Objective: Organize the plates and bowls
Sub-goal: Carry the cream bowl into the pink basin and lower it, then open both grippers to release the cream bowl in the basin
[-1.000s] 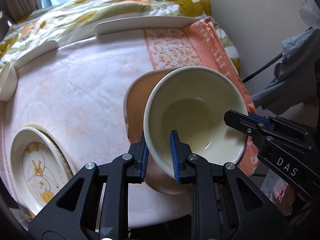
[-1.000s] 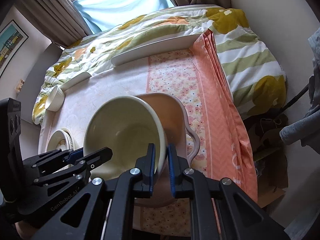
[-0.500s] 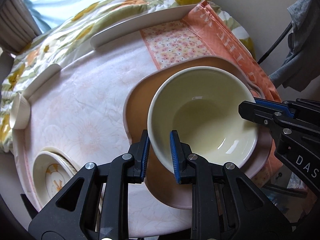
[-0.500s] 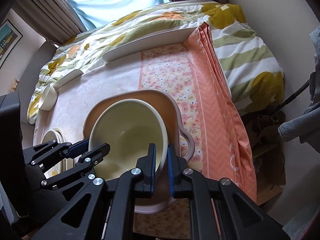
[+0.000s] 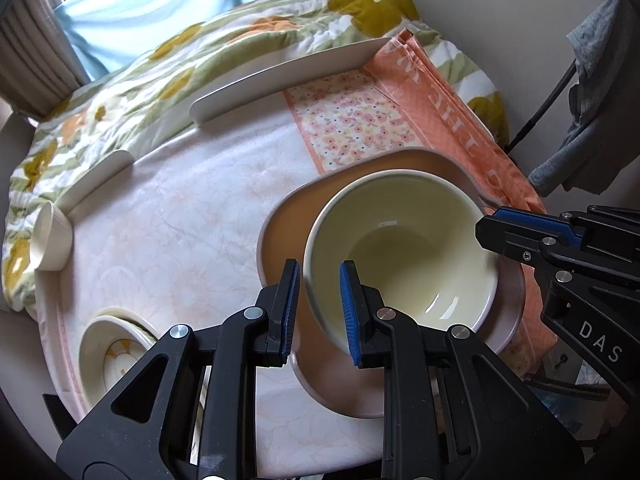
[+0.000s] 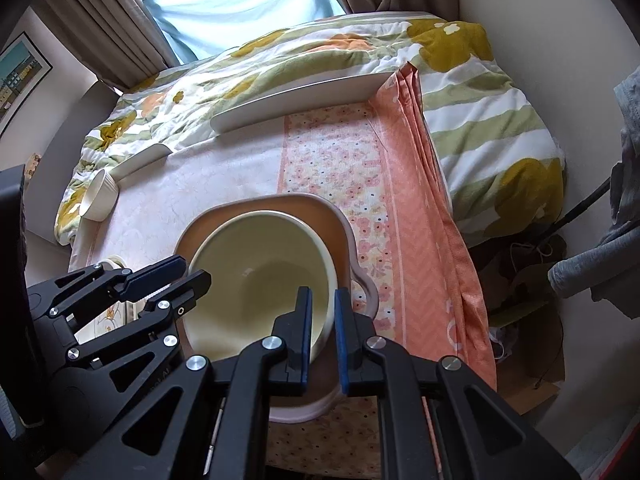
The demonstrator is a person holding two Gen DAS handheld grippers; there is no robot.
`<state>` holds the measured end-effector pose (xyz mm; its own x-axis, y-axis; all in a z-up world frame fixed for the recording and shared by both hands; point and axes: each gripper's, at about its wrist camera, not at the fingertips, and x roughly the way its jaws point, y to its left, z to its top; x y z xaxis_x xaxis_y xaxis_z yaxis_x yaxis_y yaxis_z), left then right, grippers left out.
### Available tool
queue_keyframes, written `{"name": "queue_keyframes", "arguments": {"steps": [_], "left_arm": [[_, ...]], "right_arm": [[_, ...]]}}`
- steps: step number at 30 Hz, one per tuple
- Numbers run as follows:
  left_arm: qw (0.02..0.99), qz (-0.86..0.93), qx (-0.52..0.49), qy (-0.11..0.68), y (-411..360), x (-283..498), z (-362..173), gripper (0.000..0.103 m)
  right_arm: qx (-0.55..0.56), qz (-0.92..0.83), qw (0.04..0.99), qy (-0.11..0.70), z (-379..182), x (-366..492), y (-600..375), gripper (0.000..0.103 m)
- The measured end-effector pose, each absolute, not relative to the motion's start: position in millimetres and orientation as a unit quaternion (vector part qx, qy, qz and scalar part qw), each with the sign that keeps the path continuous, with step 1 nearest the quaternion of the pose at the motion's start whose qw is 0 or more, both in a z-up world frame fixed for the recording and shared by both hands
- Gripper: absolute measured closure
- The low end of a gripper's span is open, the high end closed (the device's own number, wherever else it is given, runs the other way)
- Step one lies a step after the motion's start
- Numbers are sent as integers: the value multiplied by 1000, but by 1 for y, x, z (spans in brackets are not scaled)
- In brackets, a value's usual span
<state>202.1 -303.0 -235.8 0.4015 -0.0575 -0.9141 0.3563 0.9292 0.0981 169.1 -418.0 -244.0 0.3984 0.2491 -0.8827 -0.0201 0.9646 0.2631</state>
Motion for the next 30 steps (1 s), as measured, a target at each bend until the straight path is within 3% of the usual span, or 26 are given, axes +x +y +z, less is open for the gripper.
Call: {"name": "queue_keyframes", "arguments": {"steps": [6,7,8,9,10,11,12,20,22,30], "left_arm": [[837,-117,120,522,-290,194,-218,83],[839,-115,113,520,-286,191,-214,81],[842,-111,108,517,-281,189,-210,70],[846,-109,102,512,-277,186,-205,40],[851,-107,94,506,-272,182,-200,19],[858,-101,88,496,-266,178,-194,1],[866,-95,81,485,-260,173,-186,0],[896,-30,24,443,-195,139,-135,0],[905,-8,12,425,-175,132,-119,0],[922,74,-33,379,-85,121,-79,0]], "right_arm": [[114,82,838,527,-231,162,-424,93],[116,82,840,524,-228,160,-426,89],[117,83,842,520,-225,158,-428,84],[117,82,844,517,-221,157,-429,67],[117,83,846,513,-217,155,-430,39],[118,85,850,507,-213,154,-432,25],[119,87,854,499,-208,151,-433,8],[71,147,887,431,-150,152,-410,6],[46,173,896,406,-130,157,-392,1],[-31,271,906,324,-78,174,-292,1]]}}
